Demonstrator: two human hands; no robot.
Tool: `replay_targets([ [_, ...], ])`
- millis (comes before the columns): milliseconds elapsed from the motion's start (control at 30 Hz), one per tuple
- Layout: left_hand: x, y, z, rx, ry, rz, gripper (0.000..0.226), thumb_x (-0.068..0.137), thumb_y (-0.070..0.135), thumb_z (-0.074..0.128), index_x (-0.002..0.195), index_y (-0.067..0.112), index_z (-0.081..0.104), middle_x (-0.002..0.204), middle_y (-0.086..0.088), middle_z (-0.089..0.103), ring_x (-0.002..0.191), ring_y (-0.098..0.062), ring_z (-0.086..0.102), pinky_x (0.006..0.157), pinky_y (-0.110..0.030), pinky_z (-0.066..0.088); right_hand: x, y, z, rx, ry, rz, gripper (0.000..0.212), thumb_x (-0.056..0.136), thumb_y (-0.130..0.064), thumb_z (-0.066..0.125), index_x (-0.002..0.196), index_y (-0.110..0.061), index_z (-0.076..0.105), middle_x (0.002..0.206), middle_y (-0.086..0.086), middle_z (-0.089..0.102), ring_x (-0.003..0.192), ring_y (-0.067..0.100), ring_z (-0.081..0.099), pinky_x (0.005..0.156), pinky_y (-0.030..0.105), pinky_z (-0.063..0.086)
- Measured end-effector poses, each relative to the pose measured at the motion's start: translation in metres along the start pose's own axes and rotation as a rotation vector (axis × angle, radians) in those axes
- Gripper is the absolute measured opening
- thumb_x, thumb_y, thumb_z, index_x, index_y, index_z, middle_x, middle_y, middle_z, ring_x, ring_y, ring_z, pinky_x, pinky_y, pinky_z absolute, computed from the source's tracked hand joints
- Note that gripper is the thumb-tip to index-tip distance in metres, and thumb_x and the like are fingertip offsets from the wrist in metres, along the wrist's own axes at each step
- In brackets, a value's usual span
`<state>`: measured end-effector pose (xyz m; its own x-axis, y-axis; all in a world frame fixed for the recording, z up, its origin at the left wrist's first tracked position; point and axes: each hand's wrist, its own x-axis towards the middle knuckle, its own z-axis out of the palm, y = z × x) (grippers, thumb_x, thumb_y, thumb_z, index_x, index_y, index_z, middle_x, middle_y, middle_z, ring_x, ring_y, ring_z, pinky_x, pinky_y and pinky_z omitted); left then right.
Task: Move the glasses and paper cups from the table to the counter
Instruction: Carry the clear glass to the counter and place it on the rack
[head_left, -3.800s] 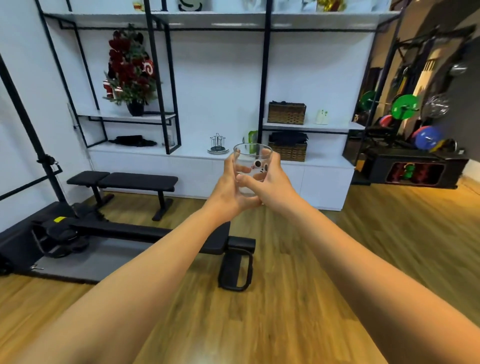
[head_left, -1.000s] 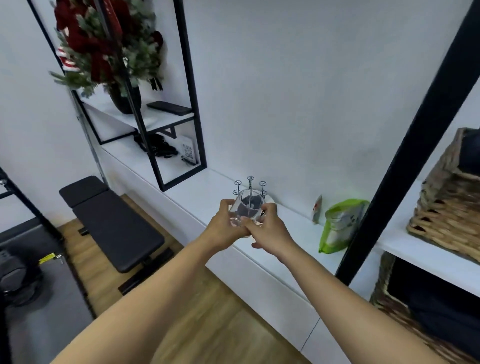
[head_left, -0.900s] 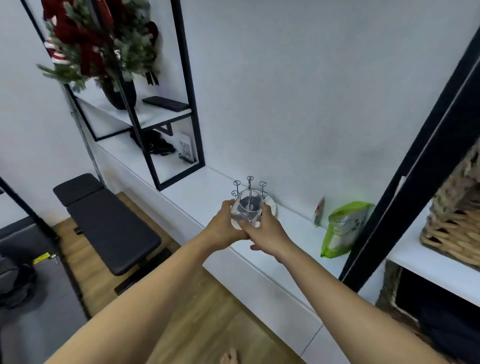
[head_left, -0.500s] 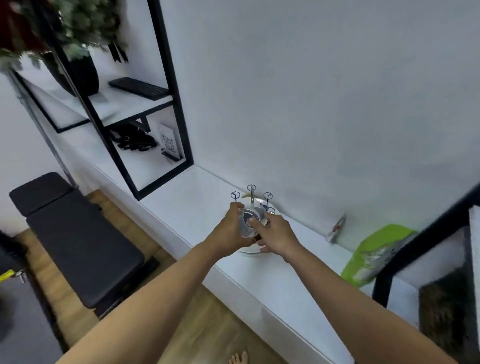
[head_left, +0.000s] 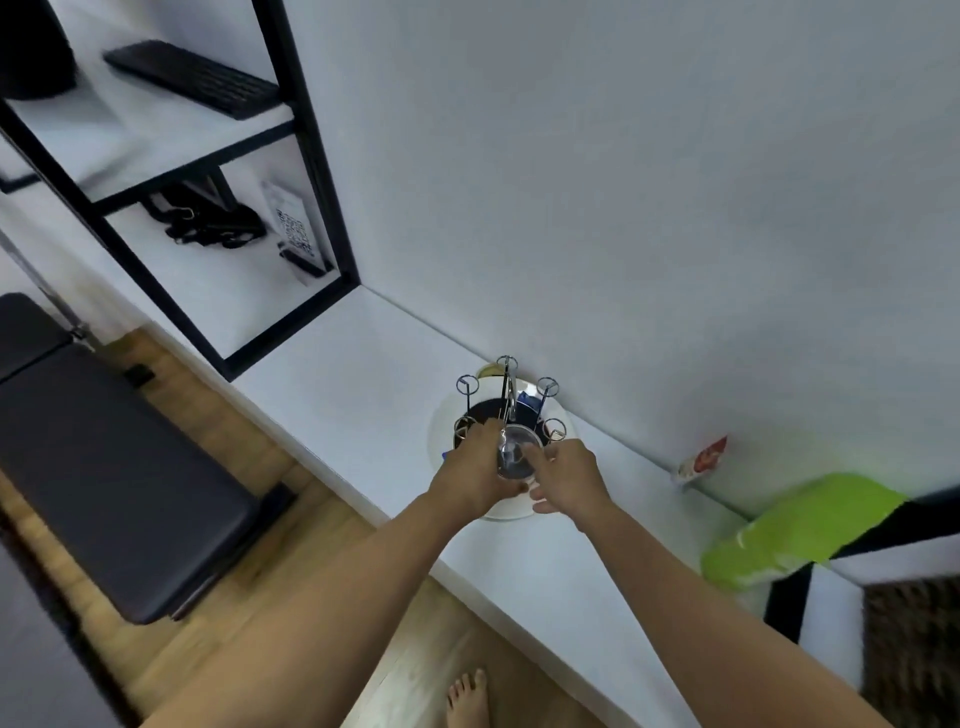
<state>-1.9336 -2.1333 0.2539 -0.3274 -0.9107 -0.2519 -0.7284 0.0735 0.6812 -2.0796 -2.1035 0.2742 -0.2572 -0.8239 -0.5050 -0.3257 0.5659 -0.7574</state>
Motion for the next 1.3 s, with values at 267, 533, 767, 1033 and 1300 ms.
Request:
replay_targets([
  [267, 0.019, -0.002, 0.019, 0.104, -0.067, -0.059, 0.076, 0.077, 0.034, 0.085, 0.141, 0.02, 0.045, 0.133, -0.004, 0.055, 0.118, -0.027, 0.06, 0.097, -0.043, 0.051, 0.028, 0.016, 0.007, -0.069, -0.044, 0.094, 0.025, 0.103, -0.026, 0.053, 0.082, -0.012, 0.059, 0.08, 0.01, 0.064, 0.076, 0.033, 0.072, 0.061, 0.044, 0.063],
  [533, 0.024, -0.006, 0.026, 0.119, -0.091, -0.109, 0.081, 0.079, 0.034, 0.085, 0.145, 0.021, 0.041, 0.136, -0.006, 0.054, 0.119, -0.028, 0.059, 0.098, -0.044, 0.051, 0.04, 0.027, 0.014, -0.101, -0.092, 0.108, 0.016, 0.104, -0.023, 0.048, 0.095, -0.015, 0.057, 0.085, 0.004, 0.062, 0.079, 0.031, 0.072, 0.056, 0.037, 0.063],
  [767, 0.025, 0.005, 0.008, 0.193, -0.152, -0.165, 0.109, 0.074, 0.036, 0.089, 0.158, 0.017, 0.02, 0.15, -0.011, 0.044, 0.13, -0.031, 0.053, 0.099, -0.04, 0.047, 0.035, 0.01, 0.002, -0.34, -0.093, 0.016, 0.027, 0.1, -0.031, 0.053, 0.101, -0.006, 0.061, 0.095, 0.011, 0.064, 0.074, 0.028, 0.066, 0.051, 0.032, 0.058],
  [1033, 0.035, 0.073, -0.107, 0.545, -0.214, -0.128, 0.066, 0.087, 0.054, 0.071, 0.137, 0.015, 0.052, 0.133, -0.006, 0.061, 0.115, -0.025, 0.06, 0.09, -0.035, 0.051, 0.008, -0.092, -0.044, -0.773, 0.097, -0.292, 0.033, 0.096, -0.049, 0.051, 0.101, -0.017, 0.056, 0.104, 0.005, 0.062, 0.087, 0.025, 0.06, 0.069, 0.031, 0.042],
  [1300, -0.009, 0.161, -0.248, 0.62, 0.61, 0.279, 0.093, 0.093, 0.048, 0.066, 0.162, 0.03, 0.006, 0.171, -0.002, 0.007, 0.153, -0.029, 0.022, 0.112, -0.05, 0.037, -0.05, -0.224, -0.095, -0.444, 0.296, -0.919, 0.067, 0.1, -0.05, 0.05, 0.157, -0.026, 0.023, 0.161, 0.001, 0.028, 0.145, 0.028, 0.029, 0.107, 0.043, 0.038],
])
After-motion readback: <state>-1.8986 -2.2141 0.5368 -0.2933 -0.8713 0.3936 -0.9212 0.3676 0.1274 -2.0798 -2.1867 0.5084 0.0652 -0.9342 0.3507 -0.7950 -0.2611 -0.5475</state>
